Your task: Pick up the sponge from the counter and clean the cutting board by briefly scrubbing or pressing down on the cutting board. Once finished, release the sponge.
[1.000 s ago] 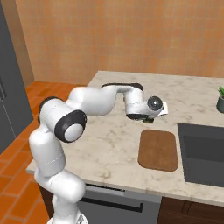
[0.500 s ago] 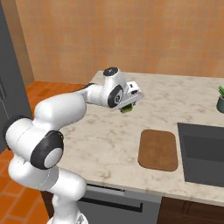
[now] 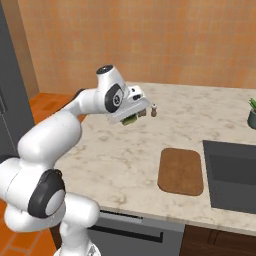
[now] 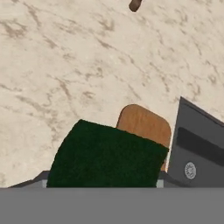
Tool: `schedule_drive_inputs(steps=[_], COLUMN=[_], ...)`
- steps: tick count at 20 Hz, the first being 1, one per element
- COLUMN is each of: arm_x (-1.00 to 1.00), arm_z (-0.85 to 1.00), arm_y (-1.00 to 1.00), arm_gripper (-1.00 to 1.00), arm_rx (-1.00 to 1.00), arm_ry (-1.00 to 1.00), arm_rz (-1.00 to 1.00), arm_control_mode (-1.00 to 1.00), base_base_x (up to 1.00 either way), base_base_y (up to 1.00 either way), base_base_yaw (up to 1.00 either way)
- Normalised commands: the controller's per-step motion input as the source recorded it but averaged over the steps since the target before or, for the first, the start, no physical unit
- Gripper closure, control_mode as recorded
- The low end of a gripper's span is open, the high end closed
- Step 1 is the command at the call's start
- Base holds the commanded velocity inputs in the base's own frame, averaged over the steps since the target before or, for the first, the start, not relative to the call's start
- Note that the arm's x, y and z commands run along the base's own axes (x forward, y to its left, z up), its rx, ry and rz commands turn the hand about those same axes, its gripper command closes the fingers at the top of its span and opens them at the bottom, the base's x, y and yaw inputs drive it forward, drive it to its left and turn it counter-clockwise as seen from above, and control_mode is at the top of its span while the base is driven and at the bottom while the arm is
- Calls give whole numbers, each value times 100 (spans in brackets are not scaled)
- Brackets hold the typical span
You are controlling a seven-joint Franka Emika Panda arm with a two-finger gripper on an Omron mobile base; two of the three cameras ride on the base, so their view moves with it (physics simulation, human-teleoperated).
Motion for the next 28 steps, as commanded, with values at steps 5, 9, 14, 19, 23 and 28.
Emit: schedule_drive_inputs(steps=[5, 9, 14, 19, 23, 28], arm_x=[-4, 20, 25, 20, 0, 2], arm_z=[-75, -98, -48, -96, -68, -43], arm_y=[32, 0, 18, 1, -3, -3], arm_gripper=[100, 100, 100, 100, 100, 100], arm_rx=[14, 26, 1, 4, 10, 5], arm_ry=[2, 14, 46, 15, -9, -13], arm_rz=[-1, -9, -9, -7, -9, -10], arm_control_mode=[-100, -100, -100, -100, -100, -100], base_base_x=[0, 0, 0, 0, 0, 0], base_base_y=[0, 0, 0, 0, 0, 0], base_base_yaw=[0, 0, 0, 0, 0, 0])
